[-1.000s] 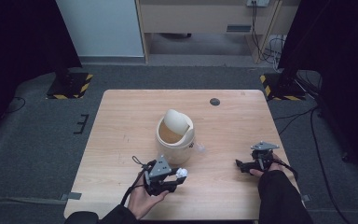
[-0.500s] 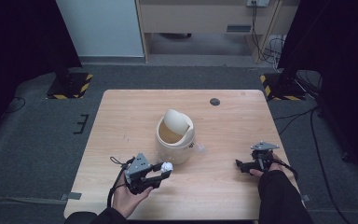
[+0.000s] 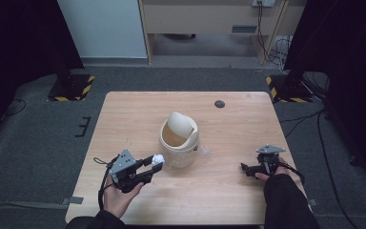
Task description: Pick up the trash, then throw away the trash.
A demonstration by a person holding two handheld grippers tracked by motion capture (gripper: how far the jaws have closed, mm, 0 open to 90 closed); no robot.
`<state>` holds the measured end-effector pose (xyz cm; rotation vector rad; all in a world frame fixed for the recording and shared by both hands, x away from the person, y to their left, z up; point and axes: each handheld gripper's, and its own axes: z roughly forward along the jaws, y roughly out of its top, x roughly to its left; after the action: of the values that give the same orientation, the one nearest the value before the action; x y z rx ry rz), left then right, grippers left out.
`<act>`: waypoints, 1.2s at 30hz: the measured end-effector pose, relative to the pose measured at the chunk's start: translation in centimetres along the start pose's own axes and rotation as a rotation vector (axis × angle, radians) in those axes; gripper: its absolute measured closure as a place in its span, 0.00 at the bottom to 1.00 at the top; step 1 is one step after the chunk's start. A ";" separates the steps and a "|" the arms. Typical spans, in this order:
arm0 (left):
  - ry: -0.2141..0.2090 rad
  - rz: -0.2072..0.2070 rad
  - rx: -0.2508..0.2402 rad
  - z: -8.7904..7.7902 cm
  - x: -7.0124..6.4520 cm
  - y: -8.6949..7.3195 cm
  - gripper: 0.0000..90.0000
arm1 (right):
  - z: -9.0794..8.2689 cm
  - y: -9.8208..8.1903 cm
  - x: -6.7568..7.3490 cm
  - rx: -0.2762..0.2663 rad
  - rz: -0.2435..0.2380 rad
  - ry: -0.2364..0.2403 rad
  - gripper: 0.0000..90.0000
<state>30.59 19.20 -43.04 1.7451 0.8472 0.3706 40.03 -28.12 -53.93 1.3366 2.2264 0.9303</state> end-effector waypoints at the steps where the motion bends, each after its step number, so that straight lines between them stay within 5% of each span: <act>1: 0.005 -0.004 -0.013 -0.2 0.1 0.1 0.66 | 0.0 0.0 0.0 0.000 0.000 0.000 0.01; 16: 0.086 -0.011 -0.133 -1.8 2.9 2.9 0.66 | 0.0 0.0 0.0 0.000 0.001 0.000 0.01; 29: 0.069 0.007 -0.187 -0.2 3.4 5.4 0.66 | 0.0 0.0 0.0 0.000 0.001 0.000 0.01; 36: 0.052 0.022 -0.173 1.4 3.3 5.8 0.66 | 0.0 0.0 0.0 0.000 0.000 0.000 0.01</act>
<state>35.80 19.76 -38.74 1.5915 0.8097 0.4915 40.02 -28.12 -53.93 1.3373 2.2263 0.9304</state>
